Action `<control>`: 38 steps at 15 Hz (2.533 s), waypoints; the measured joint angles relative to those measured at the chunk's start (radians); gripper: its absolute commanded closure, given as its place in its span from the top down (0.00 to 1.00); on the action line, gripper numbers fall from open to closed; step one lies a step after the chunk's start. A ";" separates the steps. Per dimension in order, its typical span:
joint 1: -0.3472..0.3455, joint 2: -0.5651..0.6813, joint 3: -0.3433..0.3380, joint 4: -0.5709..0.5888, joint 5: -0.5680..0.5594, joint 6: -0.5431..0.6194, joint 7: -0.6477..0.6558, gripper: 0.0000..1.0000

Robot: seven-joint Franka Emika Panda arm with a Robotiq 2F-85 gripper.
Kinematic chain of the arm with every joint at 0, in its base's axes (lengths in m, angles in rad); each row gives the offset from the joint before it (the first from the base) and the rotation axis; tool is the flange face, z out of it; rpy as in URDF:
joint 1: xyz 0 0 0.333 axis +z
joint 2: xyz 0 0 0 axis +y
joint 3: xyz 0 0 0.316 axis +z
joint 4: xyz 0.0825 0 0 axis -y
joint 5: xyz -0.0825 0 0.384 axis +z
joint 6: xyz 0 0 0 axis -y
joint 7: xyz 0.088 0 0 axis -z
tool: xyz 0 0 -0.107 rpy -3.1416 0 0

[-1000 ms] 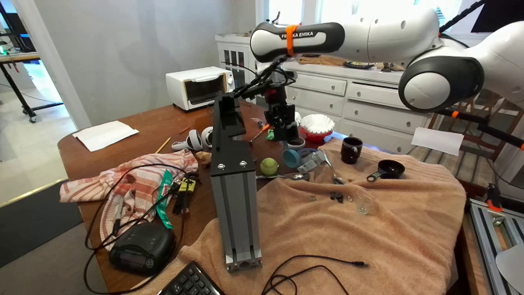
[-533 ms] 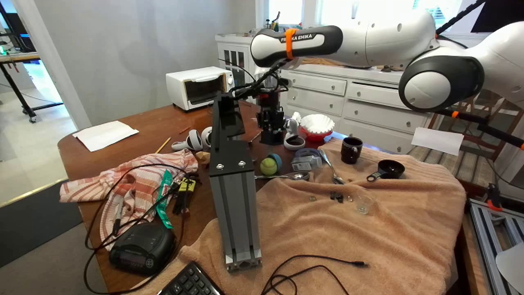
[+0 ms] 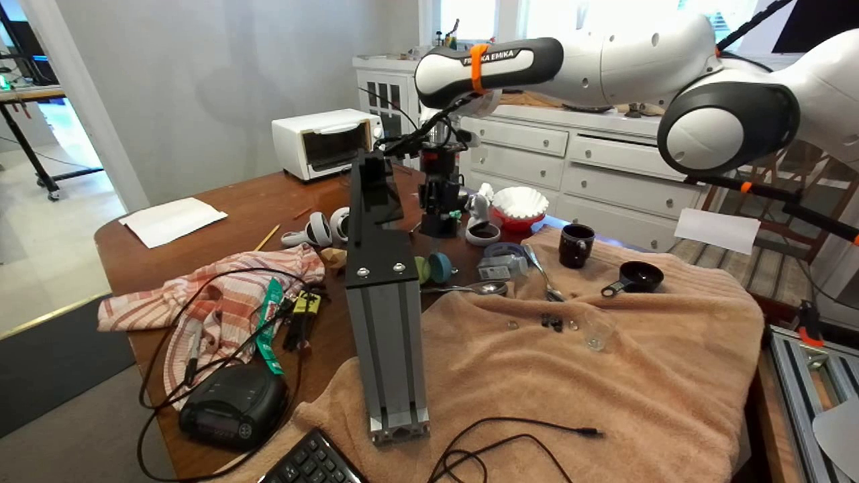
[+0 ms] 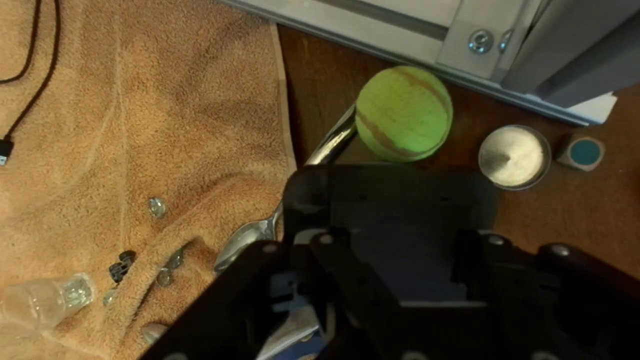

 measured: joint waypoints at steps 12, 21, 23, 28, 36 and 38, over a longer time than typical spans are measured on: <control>-0.028 -0.118 0.049 -0.263 0.144 0.257 -0.054 0.22; -0.103 -0.196 0.119 -0.448 0.221 0.301 -0.142 0.22; -0.134 -0.173 0.142 -0.444 0.253 0.236 -0.200 0.22; -0.170 -0.065 0.164 -0.346 0.281 -0.002 -0.348 0.22; -0.204 0.184 0.237 -0.028 0.281 -0.306 -0.495 0.22; -0.207 0.230 0.252 0.033 0.280 -0.374 -0.511 0.22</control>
